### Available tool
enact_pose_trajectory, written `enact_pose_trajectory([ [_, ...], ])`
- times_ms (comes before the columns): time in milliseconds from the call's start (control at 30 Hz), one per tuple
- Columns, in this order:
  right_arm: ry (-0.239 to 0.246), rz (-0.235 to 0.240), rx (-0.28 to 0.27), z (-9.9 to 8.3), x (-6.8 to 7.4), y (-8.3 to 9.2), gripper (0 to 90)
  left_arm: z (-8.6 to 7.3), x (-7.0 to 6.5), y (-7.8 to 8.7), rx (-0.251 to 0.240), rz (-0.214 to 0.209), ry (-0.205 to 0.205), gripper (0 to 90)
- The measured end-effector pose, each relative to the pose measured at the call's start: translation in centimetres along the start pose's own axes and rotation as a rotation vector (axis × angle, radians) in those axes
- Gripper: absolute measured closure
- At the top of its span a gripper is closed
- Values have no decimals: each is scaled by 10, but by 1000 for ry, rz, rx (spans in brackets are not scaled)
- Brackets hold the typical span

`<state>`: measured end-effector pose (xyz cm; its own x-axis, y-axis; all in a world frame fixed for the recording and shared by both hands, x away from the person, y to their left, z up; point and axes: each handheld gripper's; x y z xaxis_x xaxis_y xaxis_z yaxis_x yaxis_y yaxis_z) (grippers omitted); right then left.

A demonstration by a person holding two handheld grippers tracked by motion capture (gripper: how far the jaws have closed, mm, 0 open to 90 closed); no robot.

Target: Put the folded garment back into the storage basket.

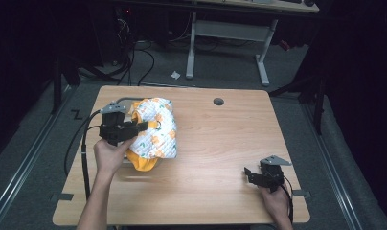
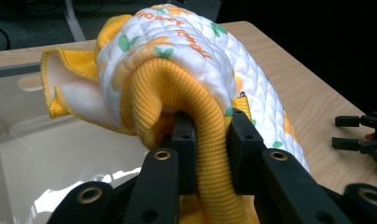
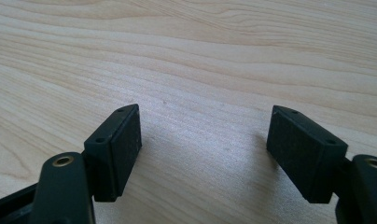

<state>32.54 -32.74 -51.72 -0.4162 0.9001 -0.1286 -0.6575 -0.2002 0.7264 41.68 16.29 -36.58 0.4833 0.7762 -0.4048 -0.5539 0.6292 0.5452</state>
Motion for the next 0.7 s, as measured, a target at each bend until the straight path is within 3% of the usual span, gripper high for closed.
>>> enact_pose_trajectory([
  [367, 1, 0, 0, 0, 0, 0, 264, 7, 24, 0, 20, 67, 24, 756],
  [700, 1, 0, -1, 0, 0, 0, 264, 11, 36, -5, 40, 116, 24, 756],
])
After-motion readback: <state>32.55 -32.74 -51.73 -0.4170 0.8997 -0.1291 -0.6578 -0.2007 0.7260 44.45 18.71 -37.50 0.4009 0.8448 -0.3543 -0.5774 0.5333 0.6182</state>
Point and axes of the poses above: each handheld gripper's, and its own axes: y roughly backward along the jaws, z roughly out of its top, x roughly to its left, and after that the axes turned 10 degrees about y, right-handed
